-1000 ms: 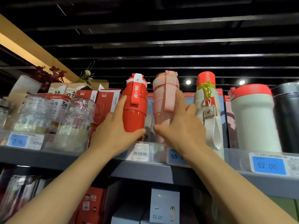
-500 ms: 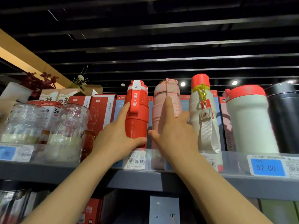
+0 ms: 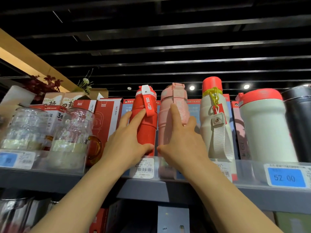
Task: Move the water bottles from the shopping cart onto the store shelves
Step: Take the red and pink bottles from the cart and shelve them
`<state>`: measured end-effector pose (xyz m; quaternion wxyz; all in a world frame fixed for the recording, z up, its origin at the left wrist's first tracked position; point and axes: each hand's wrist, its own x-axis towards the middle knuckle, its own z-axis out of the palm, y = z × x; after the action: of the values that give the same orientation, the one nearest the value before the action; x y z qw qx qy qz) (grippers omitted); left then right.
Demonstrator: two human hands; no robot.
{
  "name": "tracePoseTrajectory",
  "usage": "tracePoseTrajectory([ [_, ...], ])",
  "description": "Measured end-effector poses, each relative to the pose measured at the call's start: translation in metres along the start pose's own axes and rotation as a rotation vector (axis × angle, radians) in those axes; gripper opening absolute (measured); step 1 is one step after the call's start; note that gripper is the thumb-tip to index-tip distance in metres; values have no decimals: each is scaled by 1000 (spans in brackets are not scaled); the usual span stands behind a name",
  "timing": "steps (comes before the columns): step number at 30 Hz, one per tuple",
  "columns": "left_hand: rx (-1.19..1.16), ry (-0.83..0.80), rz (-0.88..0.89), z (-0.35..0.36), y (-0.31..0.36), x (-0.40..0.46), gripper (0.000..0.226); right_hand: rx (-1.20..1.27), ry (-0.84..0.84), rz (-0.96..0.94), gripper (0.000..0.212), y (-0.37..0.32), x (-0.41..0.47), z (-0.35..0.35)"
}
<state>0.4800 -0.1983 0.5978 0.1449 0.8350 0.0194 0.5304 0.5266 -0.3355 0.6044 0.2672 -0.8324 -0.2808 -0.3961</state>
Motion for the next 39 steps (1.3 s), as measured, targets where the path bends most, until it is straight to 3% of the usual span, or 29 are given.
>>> tracePoseTrajectory([
  [11,-79,2,18,-3,-3,-4,95,-41,33,35,101,-1,0,6],
  [15,-16,38,20,-3,-5,-9,85,-61,64,4,85,1,-7,6],
  [18,46,115,37,1,-7,-15,74,-142,126,-28,69,0,-15,7],
  [22,21,175,98,4,-8,-21,76,-184,203,-47,55,1,-23,11],
  [26,-10,200,175,8,-12,-29,69,-194,388,-83,54,4,-32,22],
  [31,-37,309,305,18,-20,-48,55,-241,434,-118,50,11,-47,31],
  [35,-97,317,335,28,-19,-83,45,-309,392,-201,52,15,-73,35],
  [39,47,178,350,28,-20,-118,47,-334,266,-269,56,29,-111,30],
])
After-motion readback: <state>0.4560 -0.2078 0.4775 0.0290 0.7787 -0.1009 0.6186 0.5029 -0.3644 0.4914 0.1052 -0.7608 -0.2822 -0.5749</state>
